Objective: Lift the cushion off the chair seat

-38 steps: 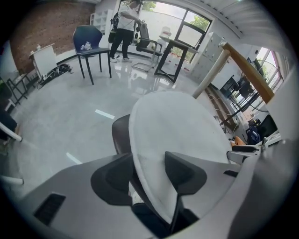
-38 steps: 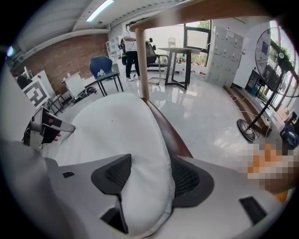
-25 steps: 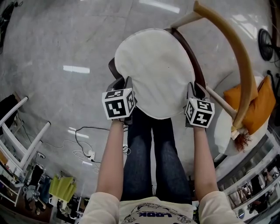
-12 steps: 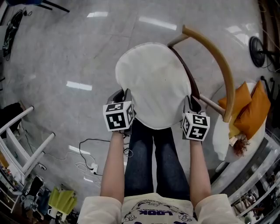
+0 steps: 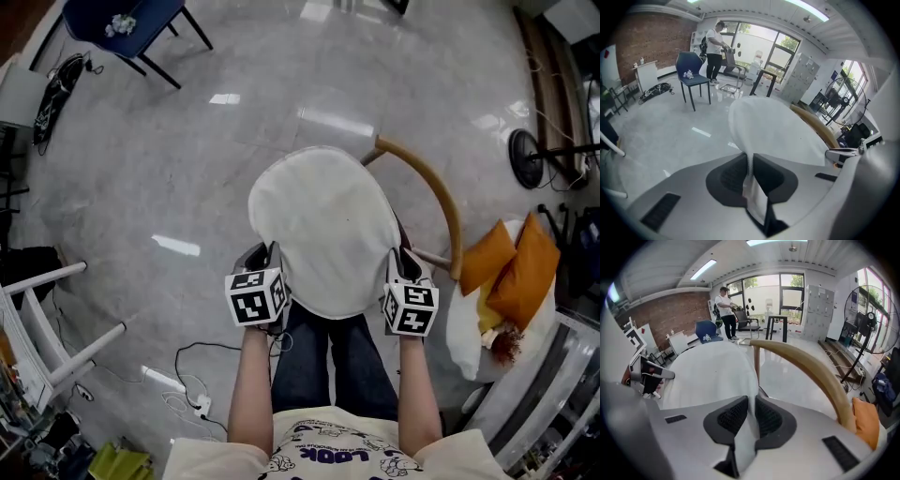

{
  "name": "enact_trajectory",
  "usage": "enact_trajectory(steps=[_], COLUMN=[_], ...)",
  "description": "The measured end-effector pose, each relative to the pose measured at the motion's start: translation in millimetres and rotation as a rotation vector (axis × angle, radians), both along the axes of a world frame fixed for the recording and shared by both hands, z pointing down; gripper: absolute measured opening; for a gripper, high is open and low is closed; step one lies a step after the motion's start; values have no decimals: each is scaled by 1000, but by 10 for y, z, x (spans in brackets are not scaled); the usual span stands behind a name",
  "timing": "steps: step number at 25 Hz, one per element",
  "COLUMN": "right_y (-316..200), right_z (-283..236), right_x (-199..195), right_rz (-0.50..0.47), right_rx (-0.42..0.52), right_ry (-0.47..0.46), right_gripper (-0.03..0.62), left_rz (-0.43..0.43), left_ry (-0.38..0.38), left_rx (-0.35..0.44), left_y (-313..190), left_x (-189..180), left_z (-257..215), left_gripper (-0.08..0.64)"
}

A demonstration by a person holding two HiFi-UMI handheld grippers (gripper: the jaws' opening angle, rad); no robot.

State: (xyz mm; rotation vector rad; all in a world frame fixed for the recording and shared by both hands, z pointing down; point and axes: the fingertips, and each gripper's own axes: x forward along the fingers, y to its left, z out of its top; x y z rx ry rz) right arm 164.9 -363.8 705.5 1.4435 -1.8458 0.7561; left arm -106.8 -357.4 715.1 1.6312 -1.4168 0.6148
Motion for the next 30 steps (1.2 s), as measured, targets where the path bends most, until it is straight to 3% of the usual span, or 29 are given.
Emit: enact_trajectory(steps=[10,15,22,30], right_y=[285,518,919,1270], right_z=[-1415,-2098,-2744,-3345], right_x=[145,300,549,530], right_rz=[45,53,23,10], right_rx=[146,174,252,338], right_ry=[-21,-28,-46,-81], right_gripper=[66,64,64,64], left_rz=[31,42,13,7], left_ry=[8,-3,-24,-40], left_rx=[155,186,270,350], left_y=[155,410,826,1238], left_x=[151,315,566,528], left_z=[-1410,-2151,-2823,-3454], left_gripper=[52,52,52,54])
